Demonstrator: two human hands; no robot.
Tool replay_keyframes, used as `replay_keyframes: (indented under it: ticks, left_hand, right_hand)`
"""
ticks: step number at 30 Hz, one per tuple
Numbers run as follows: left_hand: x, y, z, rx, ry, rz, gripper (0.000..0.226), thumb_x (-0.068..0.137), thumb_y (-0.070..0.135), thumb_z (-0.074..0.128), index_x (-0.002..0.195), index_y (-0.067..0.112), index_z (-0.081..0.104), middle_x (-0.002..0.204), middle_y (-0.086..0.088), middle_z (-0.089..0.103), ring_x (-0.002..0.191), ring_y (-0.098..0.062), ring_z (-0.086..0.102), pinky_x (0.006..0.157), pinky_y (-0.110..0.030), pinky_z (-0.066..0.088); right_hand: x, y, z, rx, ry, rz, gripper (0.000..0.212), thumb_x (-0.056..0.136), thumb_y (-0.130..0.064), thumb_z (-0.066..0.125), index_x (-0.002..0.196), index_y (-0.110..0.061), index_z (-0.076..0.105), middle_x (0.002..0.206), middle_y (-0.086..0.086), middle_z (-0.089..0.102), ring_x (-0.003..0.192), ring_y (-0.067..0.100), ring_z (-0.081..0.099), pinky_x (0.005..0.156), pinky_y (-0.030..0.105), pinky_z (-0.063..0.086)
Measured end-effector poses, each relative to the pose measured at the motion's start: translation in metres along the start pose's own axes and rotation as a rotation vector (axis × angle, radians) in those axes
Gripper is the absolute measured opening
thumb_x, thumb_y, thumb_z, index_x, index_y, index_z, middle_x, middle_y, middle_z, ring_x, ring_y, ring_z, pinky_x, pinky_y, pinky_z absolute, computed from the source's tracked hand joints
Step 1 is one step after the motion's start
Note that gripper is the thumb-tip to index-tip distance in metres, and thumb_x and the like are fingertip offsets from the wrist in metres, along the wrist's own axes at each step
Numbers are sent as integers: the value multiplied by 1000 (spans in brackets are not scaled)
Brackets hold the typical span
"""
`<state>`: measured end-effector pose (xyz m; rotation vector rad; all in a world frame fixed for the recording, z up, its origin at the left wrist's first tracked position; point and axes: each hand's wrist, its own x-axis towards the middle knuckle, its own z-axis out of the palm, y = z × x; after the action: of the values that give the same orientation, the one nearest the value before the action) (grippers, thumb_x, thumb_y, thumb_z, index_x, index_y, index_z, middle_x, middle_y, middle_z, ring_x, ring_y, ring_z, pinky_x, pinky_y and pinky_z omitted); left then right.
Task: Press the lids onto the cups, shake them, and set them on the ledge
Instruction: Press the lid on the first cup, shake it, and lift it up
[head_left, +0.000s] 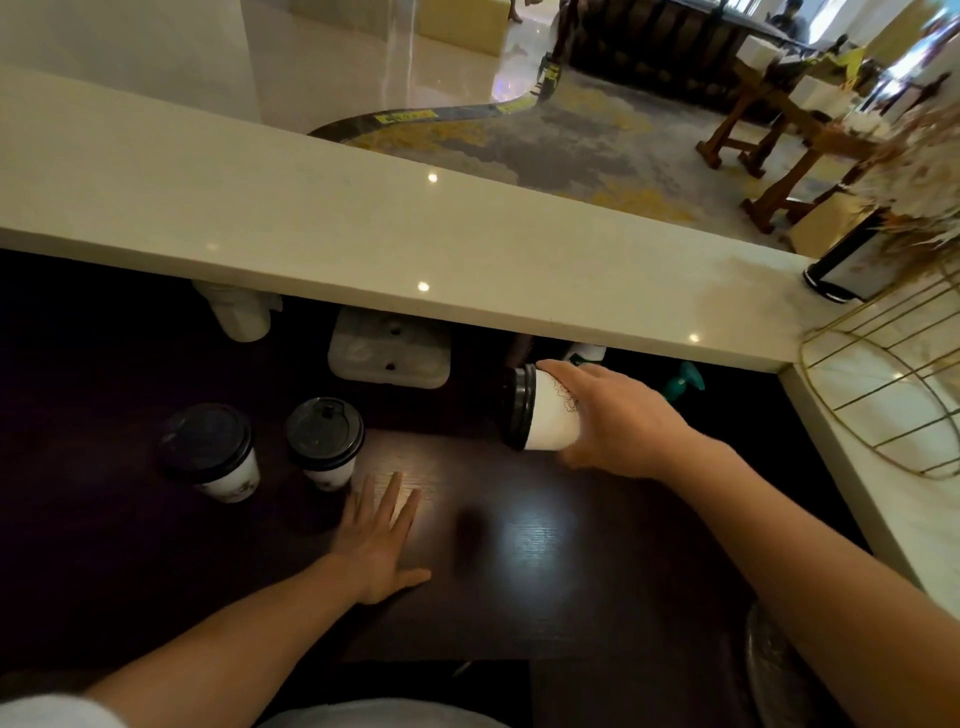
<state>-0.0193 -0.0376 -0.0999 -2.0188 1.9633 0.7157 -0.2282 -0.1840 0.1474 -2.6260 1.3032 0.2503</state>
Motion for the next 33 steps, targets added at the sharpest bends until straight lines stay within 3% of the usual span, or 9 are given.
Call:
replay_keyframes:
  ticks: [4,9,12,15,17,20,23,29,33]
  left_hand:
    - [1,-2,4,64,-31,-10,114,73,86,31,149,22,-25,153,-13,-38,137,-45,-36,115,-59,-13]
    - [3,0,2,91,-76,-18,125,47,95,2,146,23,-30,152,-13,-40,136,-45,-38,114,-59,-14]
    - [3,0,2,78,-91,-19,119,63,94,18,146,24,-30,150,-12,-43,134,-44,-41,114,-58,-15]
    - [2,1,0,70,-107,-22,113,74,87,30,146,24,-30,150,-12,-43,133,-44,-41,115,-59,-15]
    - [2,2,-1,67,-112,-23,113,74,86,31,146,24,-30,151,-12,-42,134,-44,-41,115,-59,-15]
    - [-1,1,-3,63,-122,-22,112,75,85,31,147,23,-29,151,-12,-42,134,-44,-40,115,-58,-15]
    - [-1,1,-3,69,-133,-20,112,75,86,30,146,23,-30,150,-12,-43,133,-44,-41,115,-59,-14]
    - [4,2,1,61,-137,-31,112,74,86,30,144,23,-31,150,-12,-43,132,-44,-42,114,-60,-14]
    - [3,2,-1,64,-147,-37,112,75,85,31,144,24,-32,149,-12,-44,133,-44,-42,115,-59,-15]
  right_hand:
    - [-3,-13,-41,-552,-80,-18,84,77,-33,76,150,-31,34,135,3,58,122,30,58,95,41,46]
    - [3,-50,-60,-841,-253,41,38,94,-19,57,132,-20,58,130,6,63,121,33,59,95,41,43]
    - [12,-72,-34,-1025,-397,19,35,100,-21,49,133,-19,60,138,11,59,130,38,53,104,54,43]
    - [17,-84,-11,-1146,-507,-30,39,100,-25,54,138,-17,56,143,17,55,134,46,46,99,65,41]
    - [16,-84,-13,-1099,-497,-36,39,101,-24,52,139,-15,56,142,16,55,135,45,46,101,64,41]
    - [17,-71,-35,-912,-468,-29,41,91,-21,64,132,-17,60,134,7,62,128,34,56,96,47,49]
    - [15,-44,-70,-635,-490,23,71,66,-29,87,130,-22,57,122,0,66,112,27,64,76,35,48]
    - [-5,13,-90,382,-201,-48,84,64,-17,91,135,-30,48,121,-7,66,112,16,63,94,36,53]
    - [-7,23,-30,1103,-19,-26,80,66,10,86,138,-10,56,125,12,72,119,27,68,98,42,56]
